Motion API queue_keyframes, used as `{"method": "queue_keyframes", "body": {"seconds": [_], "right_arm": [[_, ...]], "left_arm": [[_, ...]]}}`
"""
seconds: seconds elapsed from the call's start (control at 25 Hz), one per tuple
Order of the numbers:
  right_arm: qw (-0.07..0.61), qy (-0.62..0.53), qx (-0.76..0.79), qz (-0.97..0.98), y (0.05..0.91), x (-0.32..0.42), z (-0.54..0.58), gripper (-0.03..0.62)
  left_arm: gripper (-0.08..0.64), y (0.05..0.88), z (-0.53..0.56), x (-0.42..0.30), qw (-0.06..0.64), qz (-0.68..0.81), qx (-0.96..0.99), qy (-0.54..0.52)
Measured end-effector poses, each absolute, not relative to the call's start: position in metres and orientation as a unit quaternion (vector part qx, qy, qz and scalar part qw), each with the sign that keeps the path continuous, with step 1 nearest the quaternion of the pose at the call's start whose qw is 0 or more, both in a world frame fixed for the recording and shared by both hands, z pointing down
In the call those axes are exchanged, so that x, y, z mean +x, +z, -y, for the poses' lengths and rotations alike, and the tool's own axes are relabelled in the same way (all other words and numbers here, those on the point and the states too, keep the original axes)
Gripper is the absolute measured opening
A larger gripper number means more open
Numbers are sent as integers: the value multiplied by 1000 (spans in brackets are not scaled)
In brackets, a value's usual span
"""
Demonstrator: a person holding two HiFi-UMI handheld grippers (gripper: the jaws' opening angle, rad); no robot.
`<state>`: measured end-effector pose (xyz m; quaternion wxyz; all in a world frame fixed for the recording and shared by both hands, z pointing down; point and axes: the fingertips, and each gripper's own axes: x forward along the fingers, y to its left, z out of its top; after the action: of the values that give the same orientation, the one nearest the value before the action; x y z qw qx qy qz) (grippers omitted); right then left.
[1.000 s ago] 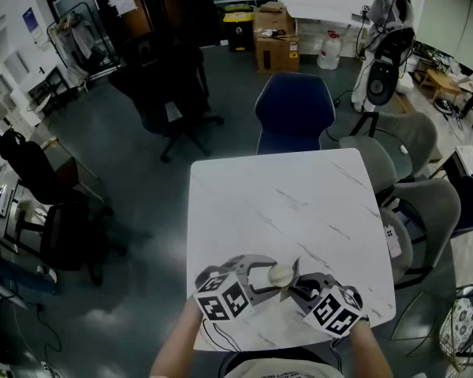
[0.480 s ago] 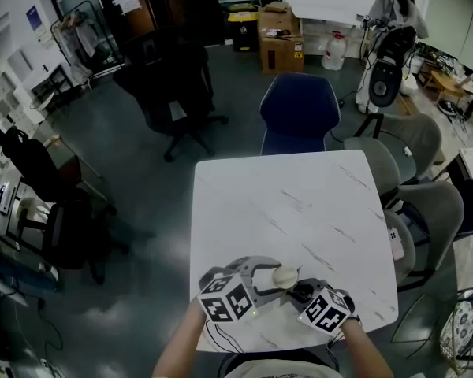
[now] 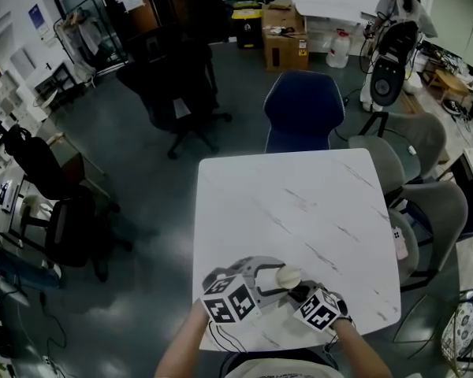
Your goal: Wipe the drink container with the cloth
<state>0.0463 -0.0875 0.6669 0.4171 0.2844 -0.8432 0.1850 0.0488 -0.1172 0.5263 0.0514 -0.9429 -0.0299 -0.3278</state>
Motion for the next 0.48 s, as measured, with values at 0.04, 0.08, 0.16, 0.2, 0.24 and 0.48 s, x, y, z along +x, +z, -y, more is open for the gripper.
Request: {"method": "queue_keyframes", "body": {"seconds": [0.04,0.08,0.16,0.2,0.24,0.48], "right_arm": [[417,187,286,842,669,46,88,47],[418,189,286,841,671,45,88,46],[418,191,286,841,671,45,87,46],[418,191,285,841,670,45,87,46],[418,190,285,841,669,45,87,47],[419,188,284,842,668,45,86,47]], "left_arm": [[252,526,118,49,48,25,-944,-325],[250,525,118,49,41,18,-946,-320],[252,522,117,49,19,-3,-953,-302],[252,520,117,50,7,-17,-956,-292],[256,519,117,50,-4,-33,-959,-283],[301,517,118,53,-35,-129,-961,-243]]}}
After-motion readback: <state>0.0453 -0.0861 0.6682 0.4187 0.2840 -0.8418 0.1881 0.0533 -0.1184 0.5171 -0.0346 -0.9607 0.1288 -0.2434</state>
